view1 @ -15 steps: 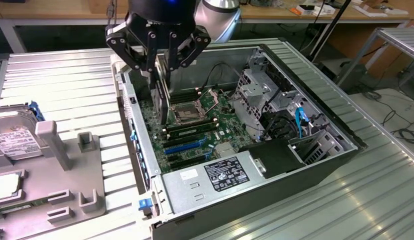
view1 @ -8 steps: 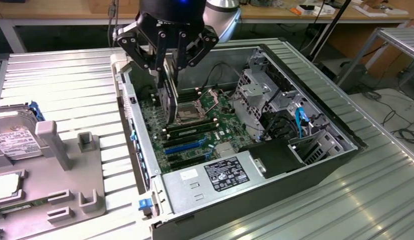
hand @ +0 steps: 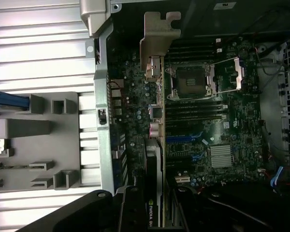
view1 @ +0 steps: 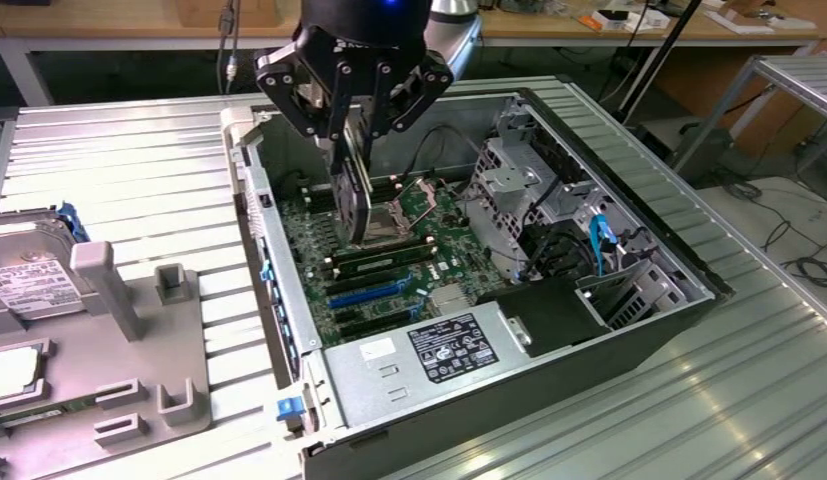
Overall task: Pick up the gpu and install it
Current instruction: 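Pick up the gpu and move the gpu toward the slot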
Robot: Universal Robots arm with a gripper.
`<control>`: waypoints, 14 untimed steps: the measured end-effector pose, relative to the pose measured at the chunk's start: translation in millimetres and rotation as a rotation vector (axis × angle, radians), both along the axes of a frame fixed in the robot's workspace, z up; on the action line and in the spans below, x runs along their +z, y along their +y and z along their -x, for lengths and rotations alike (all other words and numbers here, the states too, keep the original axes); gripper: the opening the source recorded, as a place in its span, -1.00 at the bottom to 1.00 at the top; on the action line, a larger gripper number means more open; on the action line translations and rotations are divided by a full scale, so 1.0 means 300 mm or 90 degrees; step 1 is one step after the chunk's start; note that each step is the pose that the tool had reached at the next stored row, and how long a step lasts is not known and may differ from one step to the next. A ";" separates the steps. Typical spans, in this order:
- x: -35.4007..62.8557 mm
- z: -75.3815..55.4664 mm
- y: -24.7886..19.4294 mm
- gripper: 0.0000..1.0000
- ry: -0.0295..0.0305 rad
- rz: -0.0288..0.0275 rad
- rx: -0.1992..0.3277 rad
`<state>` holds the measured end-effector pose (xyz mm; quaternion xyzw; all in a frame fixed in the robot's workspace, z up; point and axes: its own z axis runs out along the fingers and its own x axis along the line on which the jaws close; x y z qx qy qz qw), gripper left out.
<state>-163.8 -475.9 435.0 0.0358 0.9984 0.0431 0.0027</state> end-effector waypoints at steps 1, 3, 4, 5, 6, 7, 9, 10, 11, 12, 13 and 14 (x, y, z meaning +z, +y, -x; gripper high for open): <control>0.000 -0.003 0.000 -0.47 0.0000 0.0000 0.000; 0.000 -0.015 0.000 -0.47 0.0000 0.0000 0.000; 0.000 -0.021 0.000 -0.47 0.0000 0.0000 0.000; 0.000 -0.028 0.000 -0.47 0.0000 0.0000 0.000; 0.000 -0.035 0.000 -0.47 0.0000 0.0000 0.000; 0.000 -0.040 0.000 -0.47 0.0000 0.0000 0.000; 0.000 -0.050 0.000 -0.47 0.0000 0.0000 0.000; 0.000 -0.061 0.000 -0.47 0.0000 0.0000 0.000; 0.000 -0.072 0.000 -0.47 0.0000 0.0000 0.000; 0.000 -0.078 0.000 -0.47 0.0000 0.0000 0.000; 0.000 -0.082 0.000 -0.47 0.0000 0.0000 0.000; 0.000 -0.089 0.000 -0.47 0.0000 0.0000 0.000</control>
